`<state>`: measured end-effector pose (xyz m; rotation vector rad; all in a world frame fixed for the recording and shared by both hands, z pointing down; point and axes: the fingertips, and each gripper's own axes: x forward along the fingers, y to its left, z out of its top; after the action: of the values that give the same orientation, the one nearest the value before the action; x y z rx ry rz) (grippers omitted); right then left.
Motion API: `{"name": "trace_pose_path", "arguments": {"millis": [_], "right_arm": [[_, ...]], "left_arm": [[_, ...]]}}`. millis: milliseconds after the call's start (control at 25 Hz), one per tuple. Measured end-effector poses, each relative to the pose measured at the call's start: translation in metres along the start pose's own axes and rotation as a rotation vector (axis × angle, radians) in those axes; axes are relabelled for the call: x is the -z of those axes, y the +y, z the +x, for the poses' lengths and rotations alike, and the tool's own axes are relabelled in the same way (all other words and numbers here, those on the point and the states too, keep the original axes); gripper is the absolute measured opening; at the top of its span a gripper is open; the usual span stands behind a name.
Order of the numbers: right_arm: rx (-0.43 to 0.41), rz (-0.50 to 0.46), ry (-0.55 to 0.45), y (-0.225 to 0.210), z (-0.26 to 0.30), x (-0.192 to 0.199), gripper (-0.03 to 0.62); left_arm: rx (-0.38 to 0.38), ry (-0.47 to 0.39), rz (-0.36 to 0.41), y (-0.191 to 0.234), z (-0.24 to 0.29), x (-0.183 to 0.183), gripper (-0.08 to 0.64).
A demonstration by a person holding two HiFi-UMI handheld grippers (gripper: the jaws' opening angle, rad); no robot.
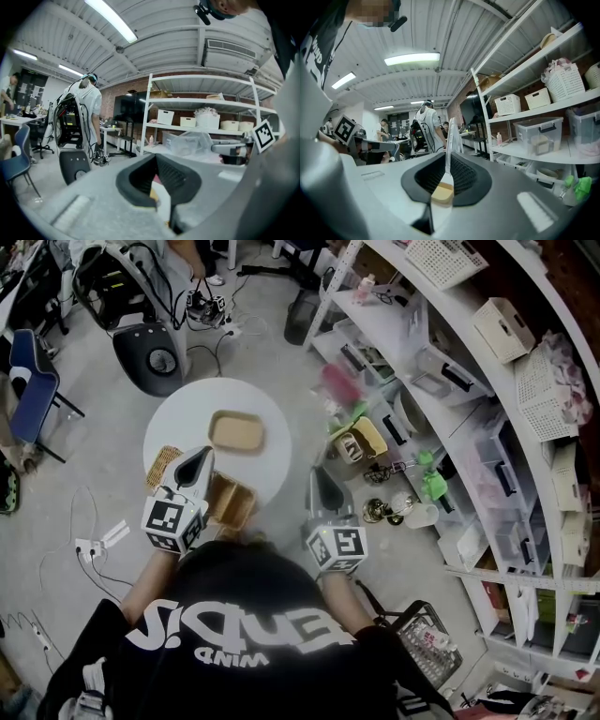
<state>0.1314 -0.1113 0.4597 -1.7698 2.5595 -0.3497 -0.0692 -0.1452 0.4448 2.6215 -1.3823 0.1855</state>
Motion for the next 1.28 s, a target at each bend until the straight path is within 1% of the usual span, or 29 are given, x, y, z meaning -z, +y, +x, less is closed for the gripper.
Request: {"name": "trace_pose_path", "arguments": {"millis": [680,1280], "right_arm": [[-0.026,0.014,0.003,0.017,0.017,0.000,0.032],[-0.017,0.024,0.011,0.012,0.016,0.004,0.032]], "left_arm": [[-0.021,-0.004,-0.017,0.014,-0.007,-0.007,0.002],[-0.020,0.009,-0.015,0.012,-0.008,-0.001,0.002]]}}
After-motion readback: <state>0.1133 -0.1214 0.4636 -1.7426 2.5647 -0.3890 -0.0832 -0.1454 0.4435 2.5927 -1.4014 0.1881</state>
